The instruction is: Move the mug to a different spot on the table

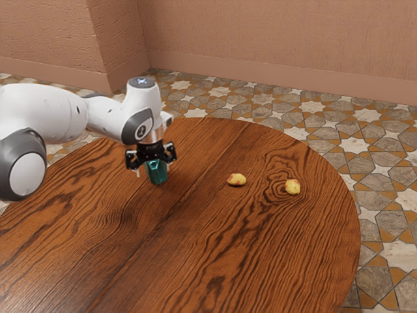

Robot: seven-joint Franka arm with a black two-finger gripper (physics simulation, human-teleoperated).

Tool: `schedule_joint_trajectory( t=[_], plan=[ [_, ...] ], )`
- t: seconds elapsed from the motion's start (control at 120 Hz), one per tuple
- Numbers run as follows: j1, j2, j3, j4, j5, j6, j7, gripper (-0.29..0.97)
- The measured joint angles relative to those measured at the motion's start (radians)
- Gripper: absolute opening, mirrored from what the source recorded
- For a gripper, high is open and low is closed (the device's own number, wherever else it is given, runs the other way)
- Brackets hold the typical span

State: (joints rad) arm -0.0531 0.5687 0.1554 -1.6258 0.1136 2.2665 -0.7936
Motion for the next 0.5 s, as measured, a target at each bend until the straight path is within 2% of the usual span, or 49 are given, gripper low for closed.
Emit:
schedule_joint_trajectory(
  t=[0.5],
  plan=[
    [0.005, 0.036, 0.000, 0.016, 0.000, 0.032, 0.018, 0.67]
  ],
)
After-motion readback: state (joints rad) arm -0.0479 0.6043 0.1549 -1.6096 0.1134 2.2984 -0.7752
